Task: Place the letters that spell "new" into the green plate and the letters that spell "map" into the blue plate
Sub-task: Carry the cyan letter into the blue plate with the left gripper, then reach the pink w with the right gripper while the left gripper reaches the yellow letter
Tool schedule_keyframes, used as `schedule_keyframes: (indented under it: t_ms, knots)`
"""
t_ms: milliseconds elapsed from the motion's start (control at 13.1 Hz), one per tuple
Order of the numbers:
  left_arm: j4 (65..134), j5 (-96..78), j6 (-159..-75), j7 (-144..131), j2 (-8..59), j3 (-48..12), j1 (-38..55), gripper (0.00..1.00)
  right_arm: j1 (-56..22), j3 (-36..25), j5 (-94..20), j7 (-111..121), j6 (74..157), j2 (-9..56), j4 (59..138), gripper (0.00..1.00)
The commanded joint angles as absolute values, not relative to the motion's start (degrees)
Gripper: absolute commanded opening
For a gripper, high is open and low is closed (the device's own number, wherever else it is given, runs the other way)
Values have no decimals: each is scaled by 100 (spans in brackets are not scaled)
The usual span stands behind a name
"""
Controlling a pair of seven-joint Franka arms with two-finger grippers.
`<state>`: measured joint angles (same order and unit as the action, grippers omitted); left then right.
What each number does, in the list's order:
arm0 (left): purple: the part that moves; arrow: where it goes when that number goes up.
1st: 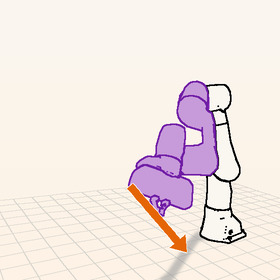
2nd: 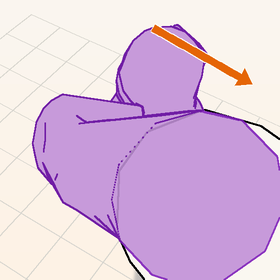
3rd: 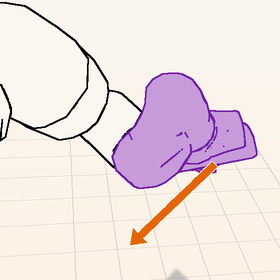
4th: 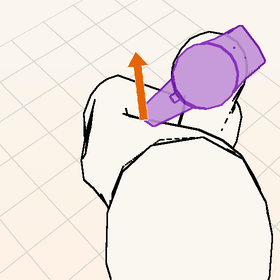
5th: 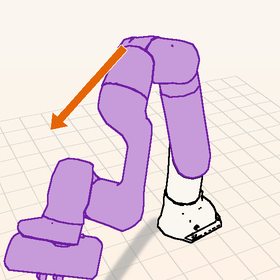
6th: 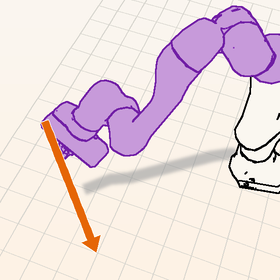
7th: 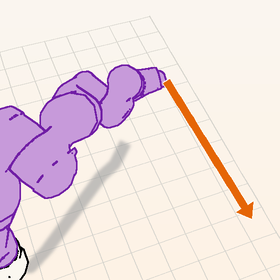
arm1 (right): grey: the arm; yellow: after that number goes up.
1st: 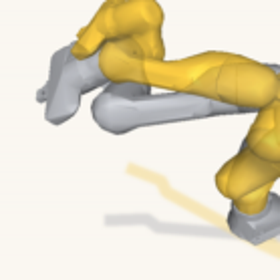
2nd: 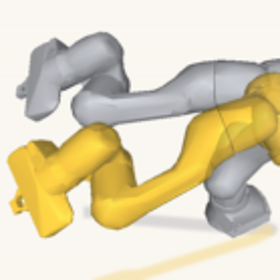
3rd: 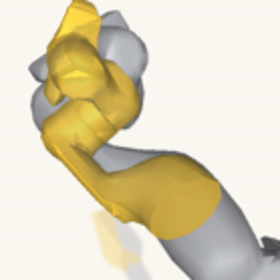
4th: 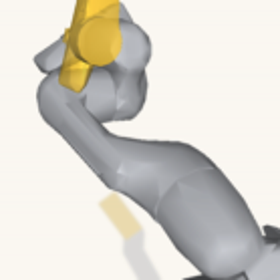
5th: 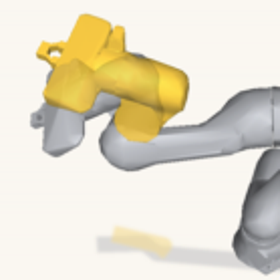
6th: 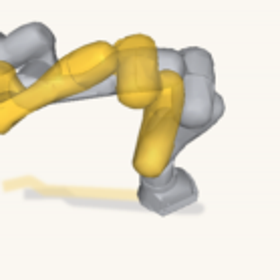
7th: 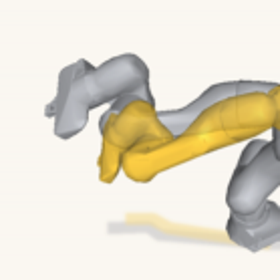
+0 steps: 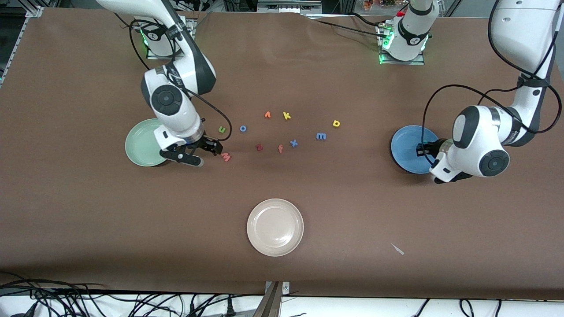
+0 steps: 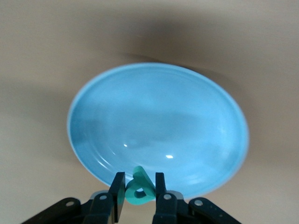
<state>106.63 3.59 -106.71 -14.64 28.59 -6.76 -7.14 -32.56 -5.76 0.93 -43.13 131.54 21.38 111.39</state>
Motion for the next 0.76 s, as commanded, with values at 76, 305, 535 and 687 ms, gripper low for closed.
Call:
schedule_keyframes:
  t_ms: [76, 305, 535, 687]
  knots:
    - [10652, 633, -11012, -1240, 3234, -747, -879, 16, -3533, -615, 62, -4938, 13122, 2619, 10635, 100]
    - [10617, 554, -10960, -1248, 3182, -756, -905, 100, -3647, -615, 53, -5202, 13420, 2768, 10626, 100]
    - [10547, 501, -10627, -1371, 2823, -1131, -844, 100, -3805, -615, 53, -5606, 13684, 2900, 10626, 100]
    - [10564, 21, -10608, -1834, 2585, -1483, -853, 100, -3850, -615, 53, -5809, 13868, 2979, 10652, 100]
